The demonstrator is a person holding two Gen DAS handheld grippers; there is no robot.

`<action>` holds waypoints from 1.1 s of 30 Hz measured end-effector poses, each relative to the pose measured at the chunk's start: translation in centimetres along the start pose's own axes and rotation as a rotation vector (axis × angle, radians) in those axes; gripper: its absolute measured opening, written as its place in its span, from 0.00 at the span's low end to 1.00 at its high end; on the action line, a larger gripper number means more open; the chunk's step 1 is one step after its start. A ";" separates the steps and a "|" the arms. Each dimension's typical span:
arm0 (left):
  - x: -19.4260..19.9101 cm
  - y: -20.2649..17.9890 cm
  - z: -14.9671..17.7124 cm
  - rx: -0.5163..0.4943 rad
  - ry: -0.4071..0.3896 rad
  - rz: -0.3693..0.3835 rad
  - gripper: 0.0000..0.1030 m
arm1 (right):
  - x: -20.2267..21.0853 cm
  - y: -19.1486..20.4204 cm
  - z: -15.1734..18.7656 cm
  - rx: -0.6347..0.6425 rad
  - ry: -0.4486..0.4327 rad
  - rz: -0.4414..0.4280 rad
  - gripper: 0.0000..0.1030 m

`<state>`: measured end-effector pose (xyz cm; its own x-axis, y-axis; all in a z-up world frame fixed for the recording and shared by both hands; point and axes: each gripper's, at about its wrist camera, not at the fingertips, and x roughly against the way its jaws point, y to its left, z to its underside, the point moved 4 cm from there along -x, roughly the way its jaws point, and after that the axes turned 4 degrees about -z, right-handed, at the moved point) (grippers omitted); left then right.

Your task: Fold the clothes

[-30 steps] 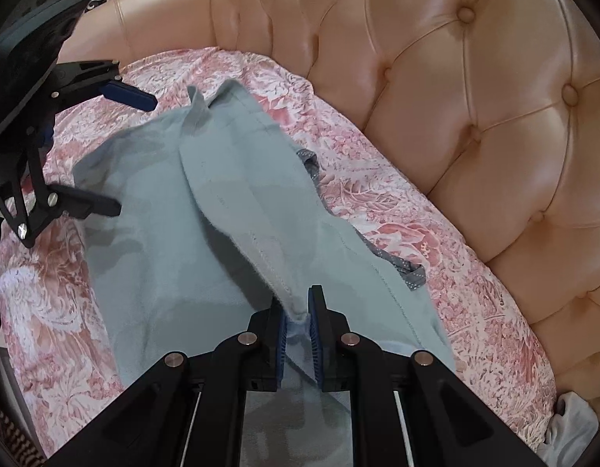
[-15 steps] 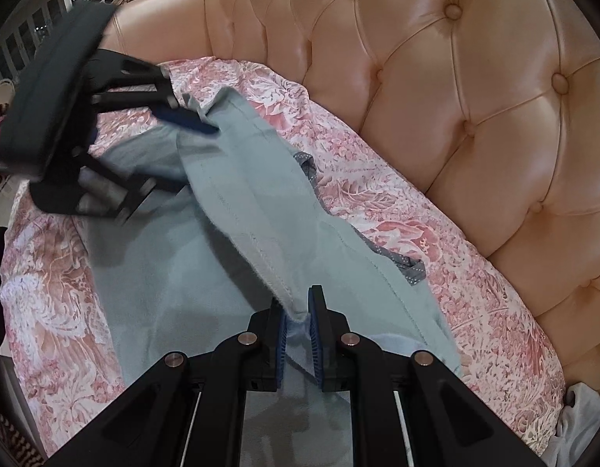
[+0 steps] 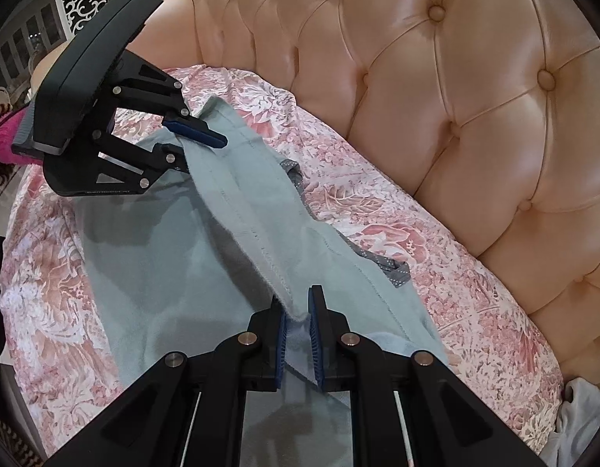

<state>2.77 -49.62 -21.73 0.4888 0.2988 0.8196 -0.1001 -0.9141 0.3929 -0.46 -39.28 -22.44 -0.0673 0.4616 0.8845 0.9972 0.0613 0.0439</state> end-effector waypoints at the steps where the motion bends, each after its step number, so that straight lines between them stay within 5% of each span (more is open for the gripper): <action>1: -0.2 0.1 -0.2 -0.006 0.002 -0.006 0.19 | 0.0 -0.1 -0.1 0.001 0.002 0.006 0.11; 13: -3.7 1.8 -1.4 -0.002 0.101 -0.062 0.22 | -3.1 -2.7 -1.0 -0.042 0.077 0.040 0.11; 14: -3.9 2.1 -1.4 0.009 0.106 -0.063 0.26 | -3.4 -2.9 -1.0 -0.053 0.079 0.036 0.12; 17: -4.5 2.9 -1.4 0.039 0.118 -0.066 0.62 | -4.4 -4.0 -0.7 -0.086 0.091 0.029 0.13; 26: -5.9 5.4 -1.3 0.139 0.147 -0.094 0.63 | -4.1 -7.1 -0.6 -0.212 0.057 0.040 0.53; 31: -4.1 7.3 -0.9 0.221 0.110 -0.202 0.63 | -1.1 -7.9 -1.2 -0.246 -0.014 0.101 0.54; 33: -1.7 7.4 -1.0 0.245 0.046 -0.177 0.64 | 0.9 -7.2 -1.4 -0.224 -0.054 0.124 0.54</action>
<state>0.34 -56.66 -19.82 0.4396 0.4666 0.7675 0.1976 -0.8838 0.4241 -7.66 -40.55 -21.29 0.0604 0.5002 0.8638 0.9802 -0.1932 0.0433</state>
